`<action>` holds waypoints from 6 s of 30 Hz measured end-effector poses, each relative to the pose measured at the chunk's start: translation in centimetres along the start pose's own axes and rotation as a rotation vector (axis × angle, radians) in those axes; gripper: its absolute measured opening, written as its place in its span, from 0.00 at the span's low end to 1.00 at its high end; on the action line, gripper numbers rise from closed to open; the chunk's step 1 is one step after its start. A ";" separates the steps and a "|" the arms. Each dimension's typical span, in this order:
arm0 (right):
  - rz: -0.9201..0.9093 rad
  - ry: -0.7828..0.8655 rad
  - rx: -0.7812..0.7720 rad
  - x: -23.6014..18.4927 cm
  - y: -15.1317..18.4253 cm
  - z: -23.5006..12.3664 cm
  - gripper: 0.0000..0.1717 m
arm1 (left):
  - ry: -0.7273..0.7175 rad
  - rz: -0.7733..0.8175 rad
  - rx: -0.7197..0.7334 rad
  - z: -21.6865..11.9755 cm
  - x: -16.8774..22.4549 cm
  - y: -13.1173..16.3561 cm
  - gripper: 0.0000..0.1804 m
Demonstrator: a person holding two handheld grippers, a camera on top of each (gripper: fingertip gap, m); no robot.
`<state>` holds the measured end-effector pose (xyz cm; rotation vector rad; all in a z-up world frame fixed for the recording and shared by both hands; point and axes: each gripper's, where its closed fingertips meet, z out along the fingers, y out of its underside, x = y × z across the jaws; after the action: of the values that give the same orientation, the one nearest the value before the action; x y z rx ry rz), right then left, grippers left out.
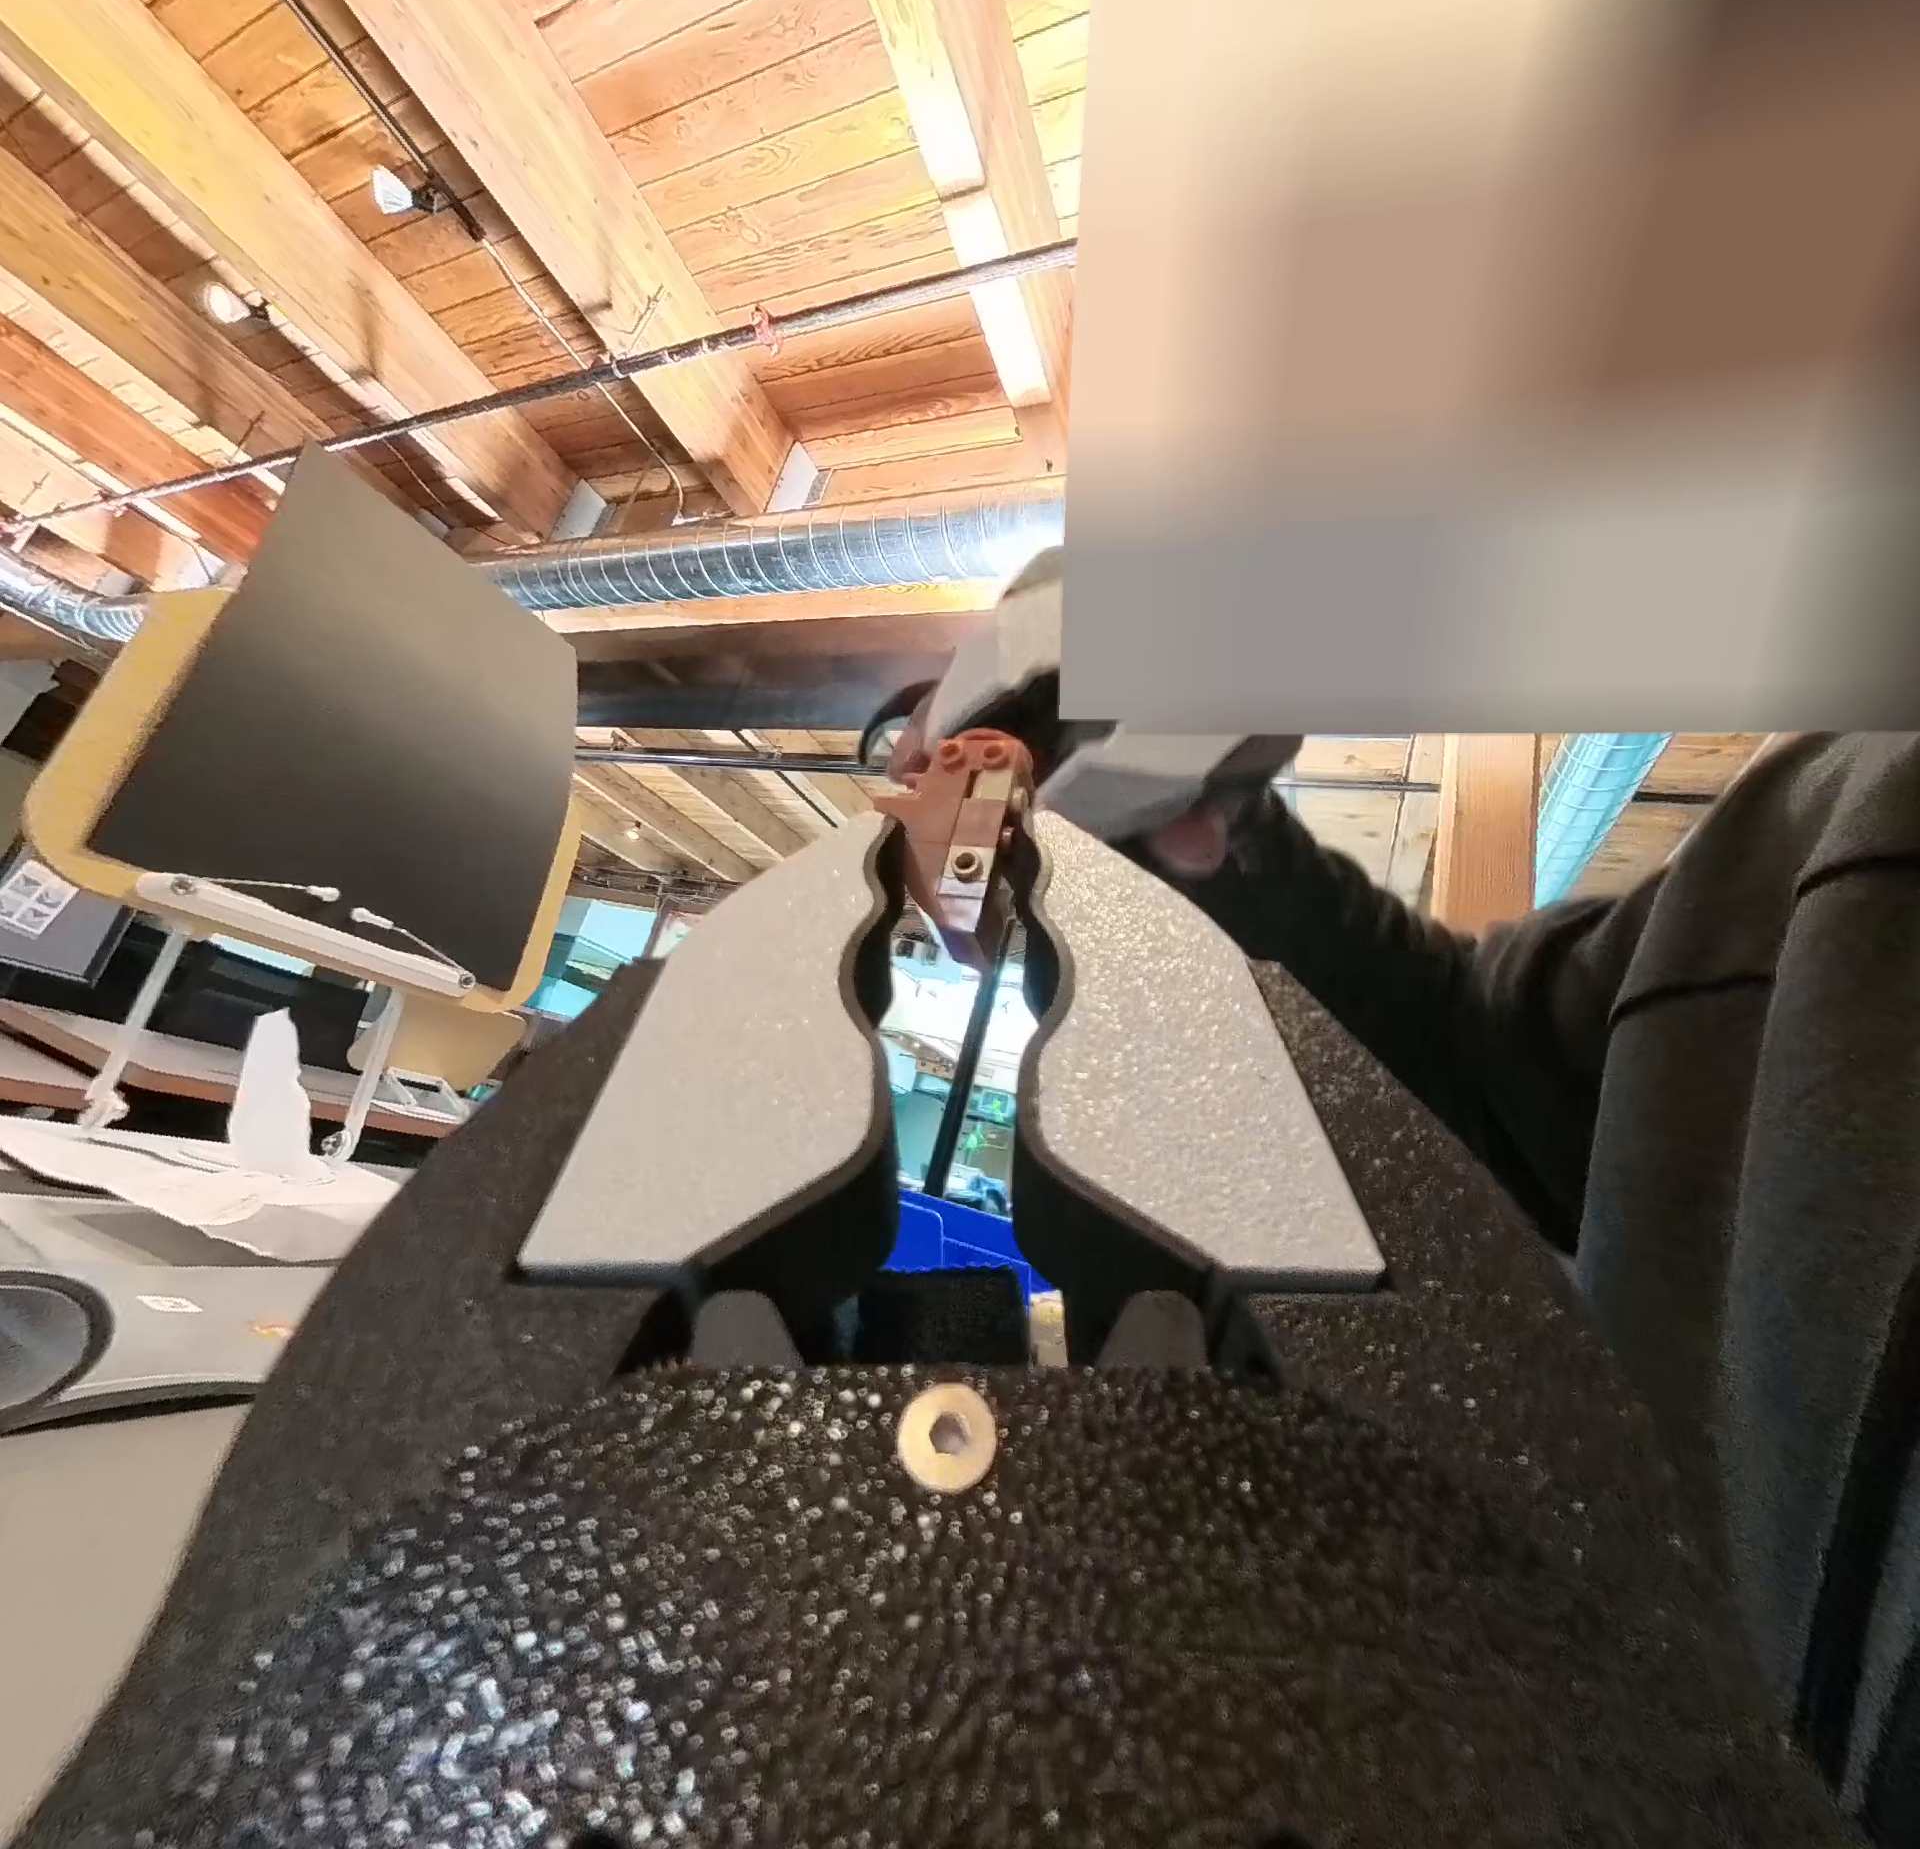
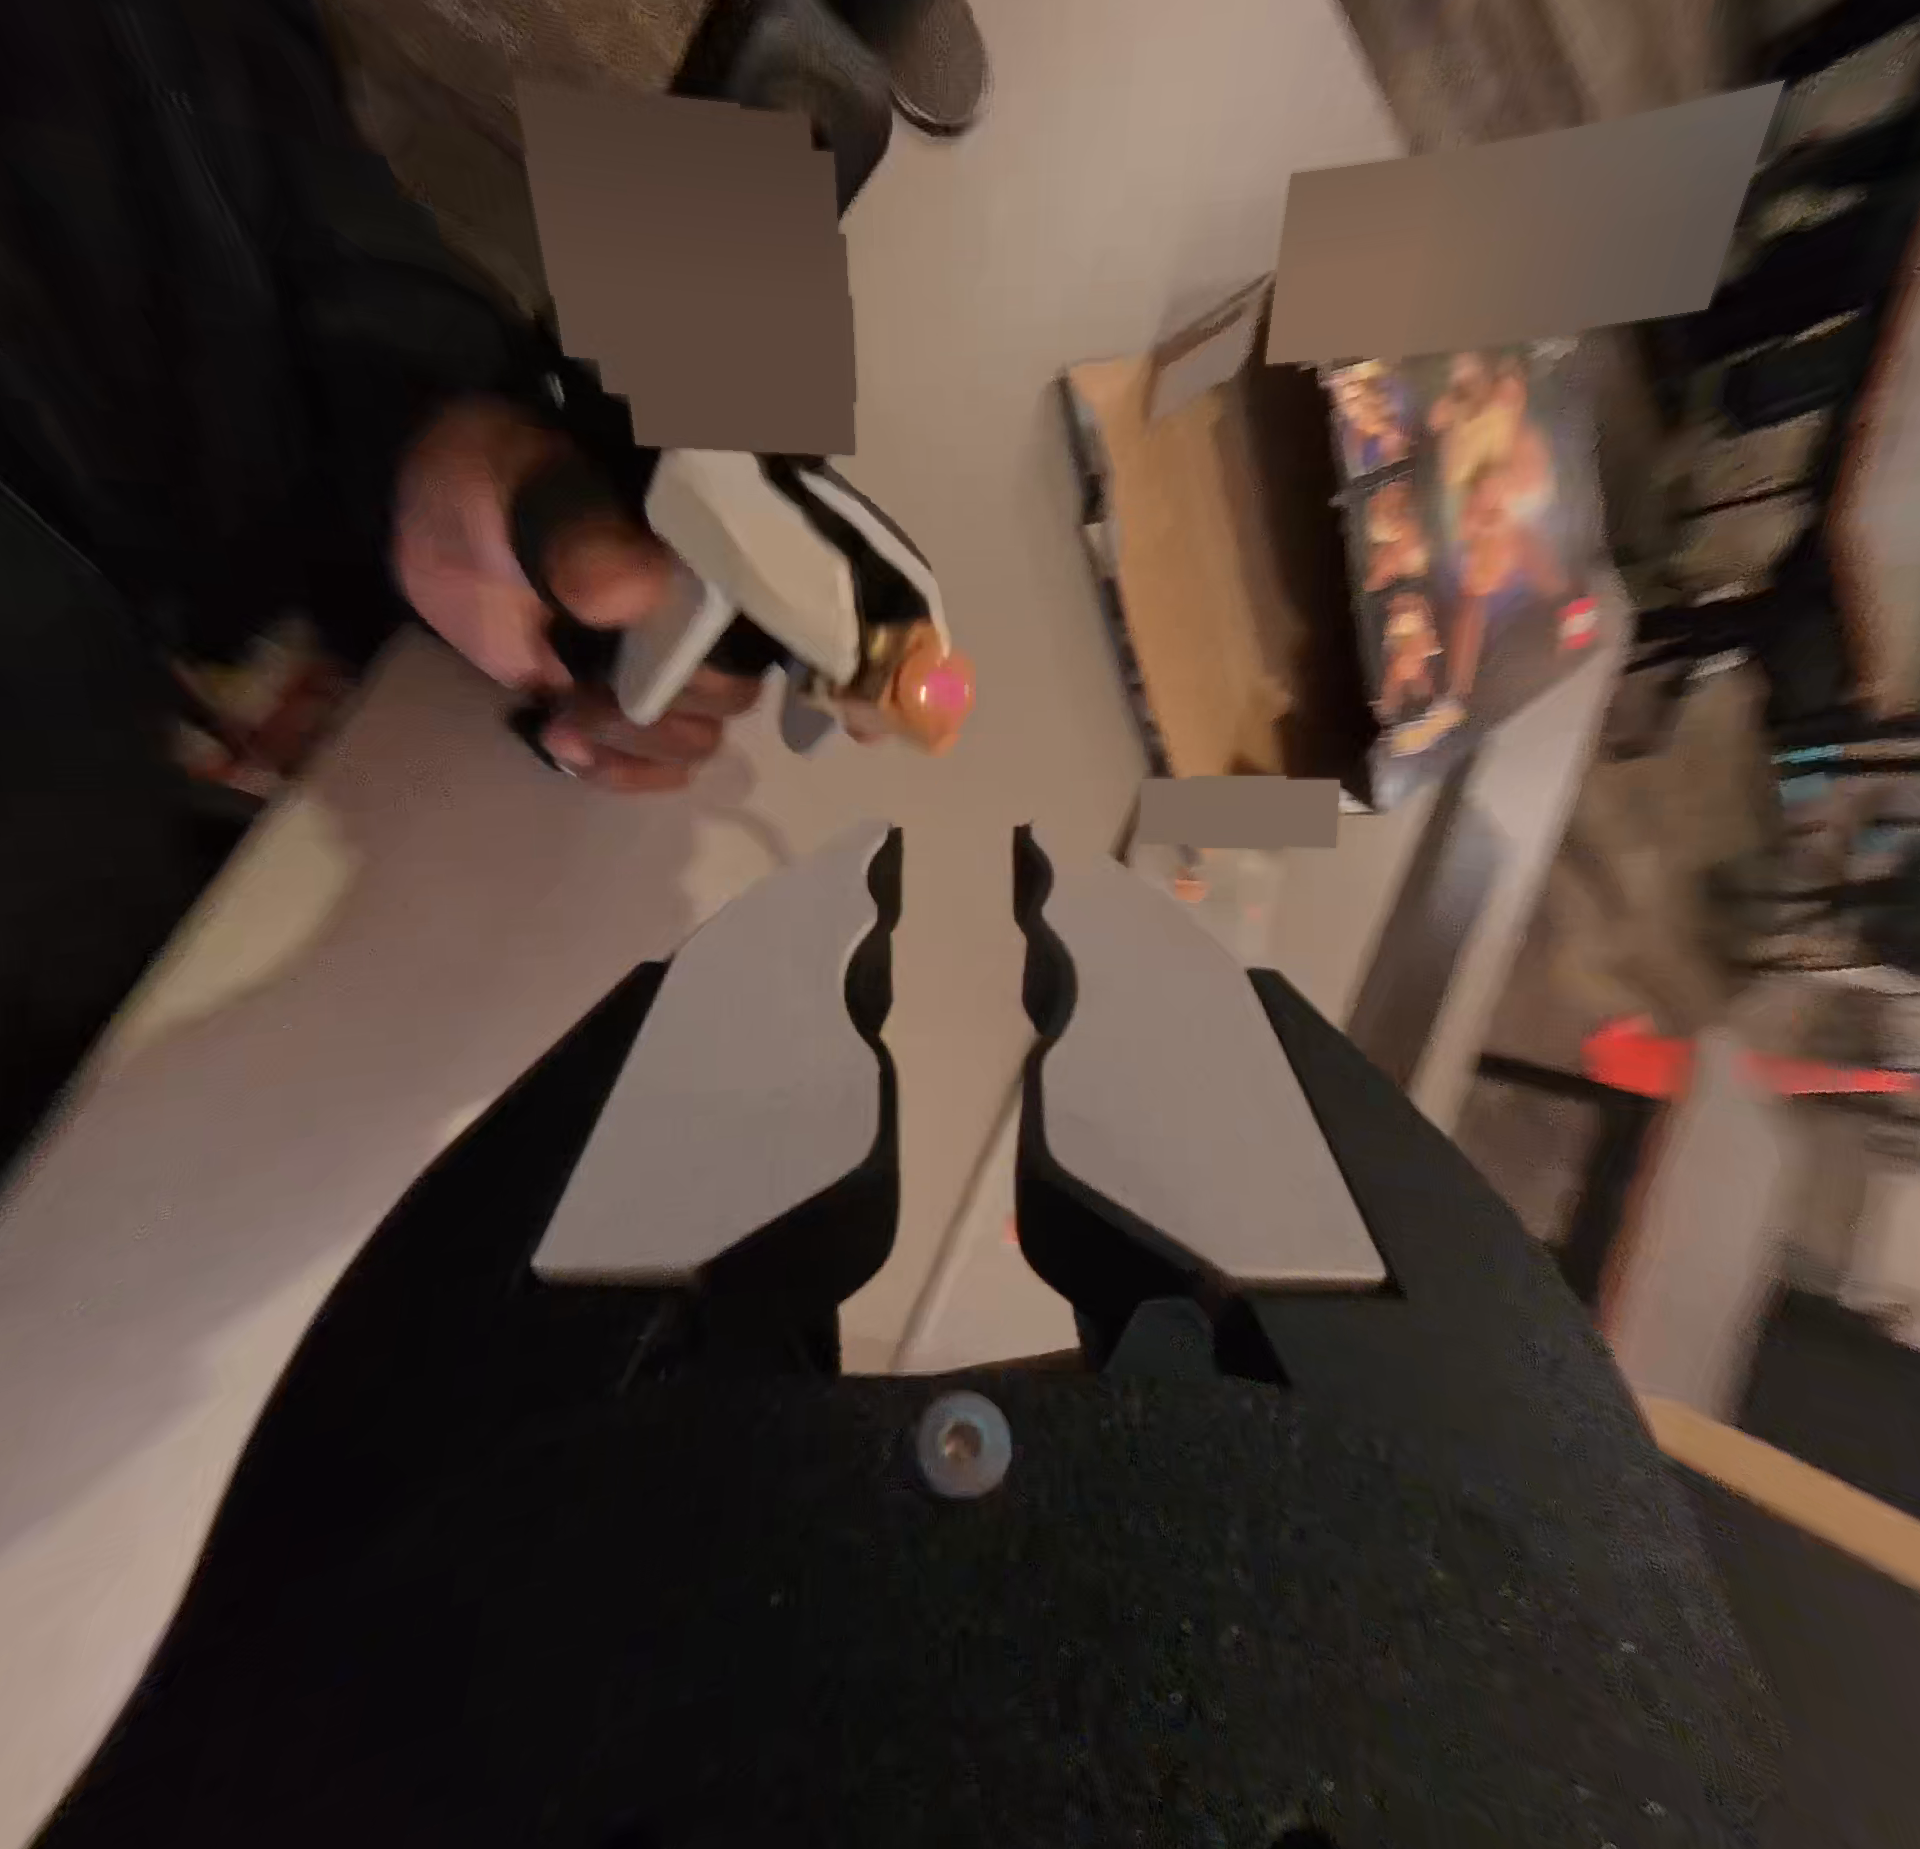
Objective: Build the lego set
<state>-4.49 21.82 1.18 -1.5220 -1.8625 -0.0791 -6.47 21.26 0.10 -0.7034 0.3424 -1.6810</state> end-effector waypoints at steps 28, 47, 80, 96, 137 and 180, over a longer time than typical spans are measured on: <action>-0.344 0.763 0.344 -0.2 -1.3 4.1 0.36 | 0.068 -0.384 0.104 -0.3 -1.3 -0.4 0.11; -0.388 0.780 0.349 -0.1 -2.4 3.6 0.36 | 0.112 -0.402 0.105 -0.2 -0.8 -0.4 0.11; -0.459 0.677 0.267 -0.7 -1.7 3.2 0.31 | 0.104 -0.310 0.014 0.2 0.0 0.7 0.11; -0.470 0.655 0.220 -0.9 -0.9 3.5 0.27 | 0.077 -0.317 -0.015 0.2 -0.3 1.2 0.11; -0.164 0.787 0.279 -1.0 1.1 2.9 0.37 | 0.083 -0.441 -0.026 0.2 -1.0 1.7 0.11; 0.633 0.493 0.577 -2.7 9.8 3.0 0.31 | 0.154 0.022 -0.486 1.9 -2.4 3.8 0.11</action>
<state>2.74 23.94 -6.30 -1.4308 -0.8597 0.3223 -2.11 22.96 -1.32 -0.9199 0.8840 -1.6481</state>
